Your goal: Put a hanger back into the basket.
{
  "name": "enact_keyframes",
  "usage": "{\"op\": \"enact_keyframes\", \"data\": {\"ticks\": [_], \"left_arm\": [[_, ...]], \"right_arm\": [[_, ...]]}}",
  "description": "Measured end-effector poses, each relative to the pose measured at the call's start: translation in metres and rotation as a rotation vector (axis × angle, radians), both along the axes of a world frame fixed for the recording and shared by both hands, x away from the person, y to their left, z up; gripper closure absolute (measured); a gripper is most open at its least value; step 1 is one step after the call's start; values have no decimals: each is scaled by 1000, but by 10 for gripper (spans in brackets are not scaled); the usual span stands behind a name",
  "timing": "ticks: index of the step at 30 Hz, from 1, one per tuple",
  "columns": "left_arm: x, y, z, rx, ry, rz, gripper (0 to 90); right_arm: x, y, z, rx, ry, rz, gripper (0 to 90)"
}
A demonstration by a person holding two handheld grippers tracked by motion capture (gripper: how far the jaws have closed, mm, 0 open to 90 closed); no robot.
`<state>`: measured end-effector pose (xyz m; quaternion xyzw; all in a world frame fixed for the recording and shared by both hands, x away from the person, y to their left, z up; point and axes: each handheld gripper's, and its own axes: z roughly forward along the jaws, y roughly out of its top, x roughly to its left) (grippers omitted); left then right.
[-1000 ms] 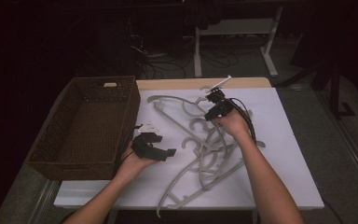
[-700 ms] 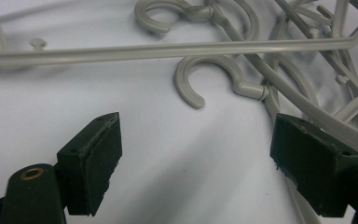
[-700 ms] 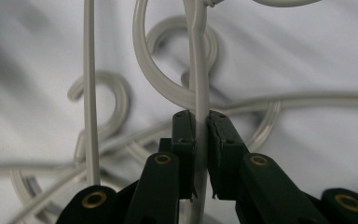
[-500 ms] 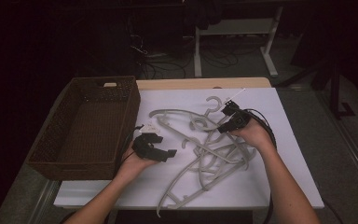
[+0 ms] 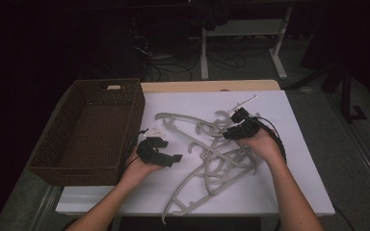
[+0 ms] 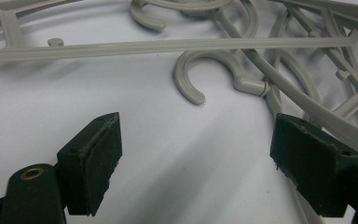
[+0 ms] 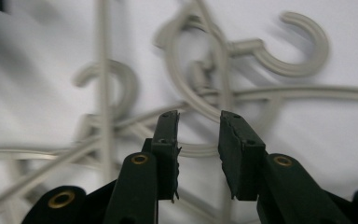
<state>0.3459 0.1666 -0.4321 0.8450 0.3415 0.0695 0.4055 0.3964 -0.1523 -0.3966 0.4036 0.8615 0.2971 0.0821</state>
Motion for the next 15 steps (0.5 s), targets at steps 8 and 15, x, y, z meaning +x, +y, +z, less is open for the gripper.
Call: {"op": "enact_keyframes", "data": {"ticks": [8, 15], "left_arm": [[0, -1, 0, 1, 0, -1, 168], [2, 2, 0, -1, 0, 3, 168]], "right_arm": [[0, 54, -4, 55, 15, 138, 657], [29, 107, -20, 52, 37, 200, 646]]}}
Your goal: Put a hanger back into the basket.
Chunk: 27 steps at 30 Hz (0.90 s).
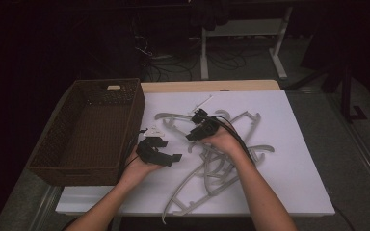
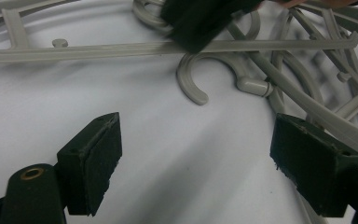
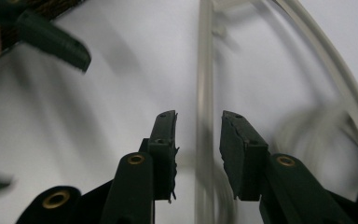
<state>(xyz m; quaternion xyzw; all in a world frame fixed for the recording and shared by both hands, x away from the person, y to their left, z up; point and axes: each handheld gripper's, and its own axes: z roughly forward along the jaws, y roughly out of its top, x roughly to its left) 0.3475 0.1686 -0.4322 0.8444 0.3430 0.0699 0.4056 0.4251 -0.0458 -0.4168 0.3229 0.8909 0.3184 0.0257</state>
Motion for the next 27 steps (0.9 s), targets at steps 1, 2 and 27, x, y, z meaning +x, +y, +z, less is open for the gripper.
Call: {"op": "enact_keyframes", "data": {"ticks": [1, 2, 27], "left_arm": [[0, 0, 0, -3, 1, 4, 168], [0, 1, 1, -4, 0, 4, 168], [-4, 9, 17, -55, -37, 32, 171]], "right_arm": [[5, 7, -2, -8, -3, 9, 641], [10, 14, -4, -17, -5, 12, 642], [-46, 4, -6, -48, -14, 267, 784]]}}
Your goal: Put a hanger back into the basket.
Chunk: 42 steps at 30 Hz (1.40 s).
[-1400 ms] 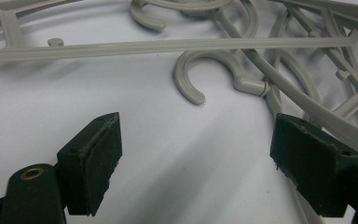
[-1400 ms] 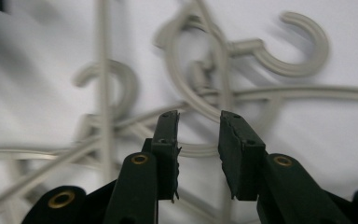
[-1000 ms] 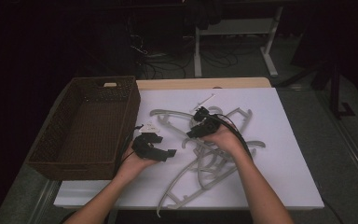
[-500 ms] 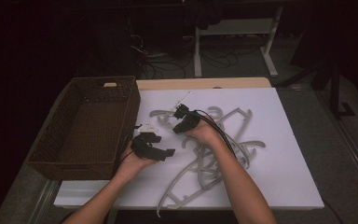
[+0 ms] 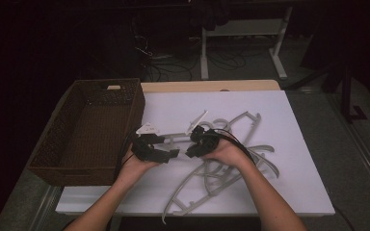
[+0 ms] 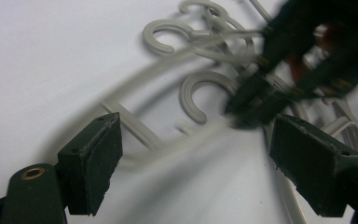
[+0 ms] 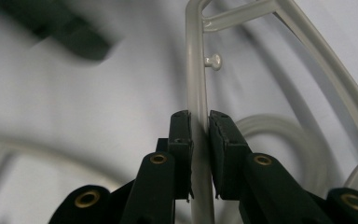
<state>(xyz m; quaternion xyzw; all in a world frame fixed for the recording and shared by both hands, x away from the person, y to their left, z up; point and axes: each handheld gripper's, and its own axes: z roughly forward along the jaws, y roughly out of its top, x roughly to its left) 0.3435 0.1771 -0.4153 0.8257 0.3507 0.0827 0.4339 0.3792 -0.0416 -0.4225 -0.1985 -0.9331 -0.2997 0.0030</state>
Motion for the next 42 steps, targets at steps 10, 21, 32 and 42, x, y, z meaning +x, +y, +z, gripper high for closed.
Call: {"op": "enact_keyframes", "data": {"ticks": [10, 21, 32, 42], "left_arm": [[2, -1, -3, 14, 5, 1, 173], [20, -23, 1, 71, 34, -105, 177], [53, -65, -4, 221, 26, -272, 245], [68, -88, -19, 331, -8, -381, 416]], "right_arm": [[-33, -13, 0, 28, 5, 28, 642], [-39, -96, 33, 113, -74, -251, 398], [-42, -165, 27, 103, -103, -415, 301], [-41, -185, 28, 140, -109, -456, 301]]}}
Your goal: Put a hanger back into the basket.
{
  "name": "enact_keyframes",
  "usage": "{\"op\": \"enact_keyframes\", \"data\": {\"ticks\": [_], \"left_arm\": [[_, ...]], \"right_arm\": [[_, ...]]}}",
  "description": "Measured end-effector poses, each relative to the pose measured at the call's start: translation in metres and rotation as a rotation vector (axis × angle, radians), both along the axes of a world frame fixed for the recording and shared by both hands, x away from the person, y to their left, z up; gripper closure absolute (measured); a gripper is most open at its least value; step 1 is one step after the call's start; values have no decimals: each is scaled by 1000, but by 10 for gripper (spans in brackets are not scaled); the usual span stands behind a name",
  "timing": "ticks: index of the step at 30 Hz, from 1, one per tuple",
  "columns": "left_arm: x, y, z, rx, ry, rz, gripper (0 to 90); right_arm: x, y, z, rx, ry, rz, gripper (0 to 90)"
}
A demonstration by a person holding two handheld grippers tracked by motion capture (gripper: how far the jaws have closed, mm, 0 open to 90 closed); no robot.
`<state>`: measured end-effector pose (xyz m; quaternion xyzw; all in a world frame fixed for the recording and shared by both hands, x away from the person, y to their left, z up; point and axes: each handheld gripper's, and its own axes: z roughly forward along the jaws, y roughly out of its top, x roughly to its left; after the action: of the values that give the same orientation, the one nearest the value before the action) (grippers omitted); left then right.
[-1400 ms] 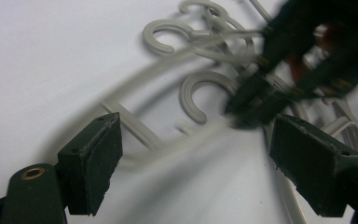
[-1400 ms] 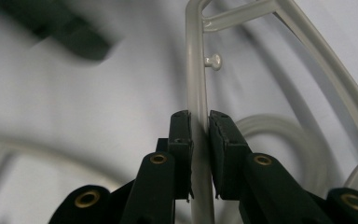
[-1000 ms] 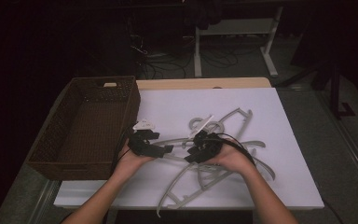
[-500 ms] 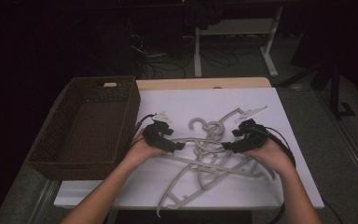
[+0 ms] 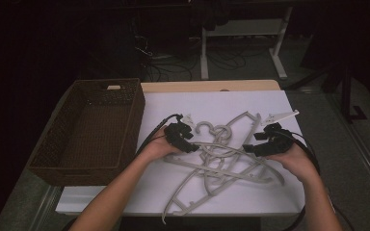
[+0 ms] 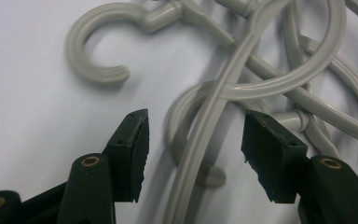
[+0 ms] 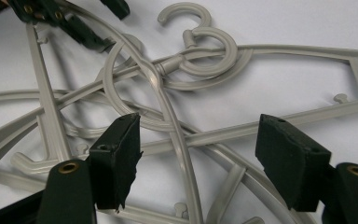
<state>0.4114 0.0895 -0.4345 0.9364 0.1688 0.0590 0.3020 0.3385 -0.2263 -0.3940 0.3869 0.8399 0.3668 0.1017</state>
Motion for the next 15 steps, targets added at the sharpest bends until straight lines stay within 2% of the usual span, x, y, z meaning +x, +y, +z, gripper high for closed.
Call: {"op": "enact_keyframes", "data": {"ticks": [2, 7, 10, 12, 15], "left_arm": [[-2, -5, -1, 36, -35, -32, 468], [-5, -13, -4, 55, -69, -65, 568], [-7, -15, -6, 74, -103, -72, 632], [-7, -14, -4, 69, -104, -78, 709], [-8, -13, -6, 77, -99, -94, 747]], "right_arm": [[0, -1, 1, 4, -1, -2, 302], [1, -3, 1, 8, -4, -10, 302], [1, -4, 1, 11, -5, -15, 303], [1, -5, 1, 12, -7, -15, 304], [1, -6, 1, 12, -6, -19, 304]]}}
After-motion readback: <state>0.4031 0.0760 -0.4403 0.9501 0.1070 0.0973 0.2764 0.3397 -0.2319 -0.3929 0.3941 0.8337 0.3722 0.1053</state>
